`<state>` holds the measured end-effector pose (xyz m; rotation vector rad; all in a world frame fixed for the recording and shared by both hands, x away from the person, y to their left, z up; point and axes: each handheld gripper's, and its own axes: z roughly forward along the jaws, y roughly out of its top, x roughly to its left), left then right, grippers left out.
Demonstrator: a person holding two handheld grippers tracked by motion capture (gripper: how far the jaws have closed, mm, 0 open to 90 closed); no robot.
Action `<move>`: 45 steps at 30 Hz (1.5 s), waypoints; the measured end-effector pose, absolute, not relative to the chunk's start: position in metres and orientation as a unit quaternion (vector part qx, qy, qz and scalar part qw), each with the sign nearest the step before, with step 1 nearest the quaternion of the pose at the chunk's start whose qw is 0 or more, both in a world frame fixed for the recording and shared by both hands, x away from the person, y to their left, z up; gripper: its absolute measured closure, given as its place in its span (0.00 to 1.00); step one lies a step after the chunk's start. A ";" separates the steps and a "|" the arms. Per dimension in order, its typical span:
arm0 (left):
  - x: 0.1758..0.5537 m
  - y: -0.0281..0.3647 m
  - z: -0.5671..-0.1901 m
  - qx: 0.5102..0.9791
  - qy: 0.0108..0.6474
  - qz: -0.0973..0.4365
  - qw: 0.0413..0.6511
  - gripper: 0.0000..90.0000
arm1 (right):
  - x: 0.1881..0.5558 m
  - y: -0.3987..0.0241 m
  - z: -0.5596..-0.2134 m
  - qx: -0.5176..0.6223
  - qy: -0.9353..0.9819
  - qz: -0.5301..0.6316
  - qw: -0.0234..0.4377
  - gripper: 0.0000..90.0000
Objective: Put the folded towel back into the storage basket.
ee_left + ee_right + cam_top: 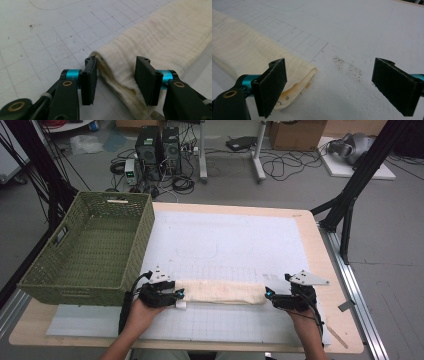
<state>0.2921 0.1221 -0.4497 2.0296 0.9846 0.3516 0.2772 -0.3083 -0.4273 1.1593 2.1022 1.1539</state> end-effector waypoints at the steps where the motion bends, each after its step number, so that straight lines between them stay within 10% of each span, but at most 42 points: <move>1: 0.291 0.121 -0.450 0.810 0.388 0.140 0.417 0.63 | 0.277 -0.308 -0.428 0.422 0.768 0.420 0.238 0.13; 7: 0.290 0.119 -0.450 0.814 0.370 0.130 0.427 0.86 | 0.278 -0.308 -0.428 0.423 0.768 0.420 0.233 0.13; 16: 0.291 0.122 -0.449 0.804 0.383 0.122 0.438 0.88 | 0.280 -0.299 -0.429 0.415 0.782 0.419 0.201 0.14; 45: 0.288 0.125 -0.449 0.802 0.385 0.128 0.439 0.89 | 0.276 -0.268 -0.440 0.415 0.826 0.358 0.133 0.89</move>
